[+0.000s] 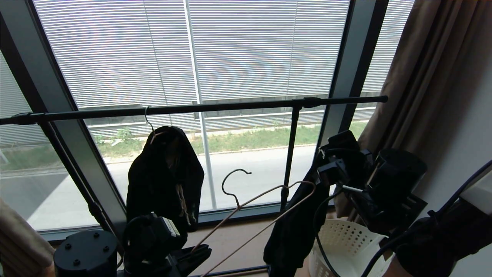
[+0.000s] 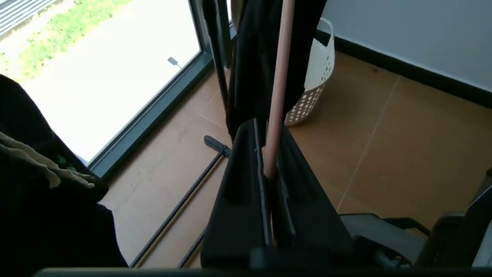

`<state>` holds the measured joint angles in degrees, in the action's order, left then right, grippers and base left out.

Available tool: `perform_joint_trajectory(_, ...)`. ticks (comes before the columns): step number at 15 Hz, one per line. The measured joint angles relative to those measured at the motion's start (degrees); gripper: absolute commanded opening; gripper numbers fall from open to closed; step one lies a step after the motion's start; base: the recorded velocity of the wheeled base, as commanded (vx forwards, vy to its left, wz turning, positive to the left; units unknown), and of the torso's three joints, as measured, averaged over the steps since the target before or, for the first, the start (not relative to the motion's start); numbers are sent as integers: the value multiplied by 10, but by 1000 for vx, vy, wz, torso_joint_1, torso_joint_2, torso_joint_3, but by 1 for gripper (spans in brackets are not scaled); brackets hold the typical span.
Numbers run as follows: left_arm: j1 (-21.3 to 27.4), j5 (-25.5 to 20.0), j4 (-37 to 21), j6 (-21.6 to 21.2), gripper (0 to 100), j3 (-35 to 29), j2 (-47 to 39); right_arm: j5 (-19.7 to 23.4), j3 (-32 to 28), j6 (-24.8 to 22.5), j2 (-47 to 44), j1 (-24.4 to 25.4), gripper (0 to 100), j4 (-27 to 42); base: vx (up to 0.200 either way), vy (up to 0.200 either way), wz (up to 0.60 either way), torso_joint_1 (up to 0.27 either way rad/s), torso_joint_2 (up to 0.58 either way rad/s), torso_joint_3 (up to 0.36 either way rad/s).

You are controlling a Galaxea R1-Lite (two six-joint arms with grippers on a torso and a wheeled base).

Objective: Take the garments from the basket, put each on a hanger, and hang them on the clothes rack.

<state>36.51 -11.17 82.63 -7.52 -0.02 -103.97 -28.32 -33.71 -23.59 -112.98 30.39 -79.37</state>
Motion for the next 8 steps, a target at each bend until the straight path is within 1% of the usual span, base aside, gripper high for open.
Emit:
perform_joint_trajectory(3,9,2,36,0,0,0,-27,-5,1,0,-3,11,0,-1,0,0,0,0,0,0)
perform_joint_trajectory(4,11,2,61,0,0,0,-39,-5,2,1,-4,17,0,0,0,0,0,0,0,0)
perform_joint_trajectory(5,12,2,71,1,0,0,-48,-5,3,1,-5,22,0,0,0,0,0,0,0,0)
perform_joint_trajectory(8,11,7,73,1,0,0,-72,-11,6,1,-10,33,0,0,0,0,0,0,0,0)
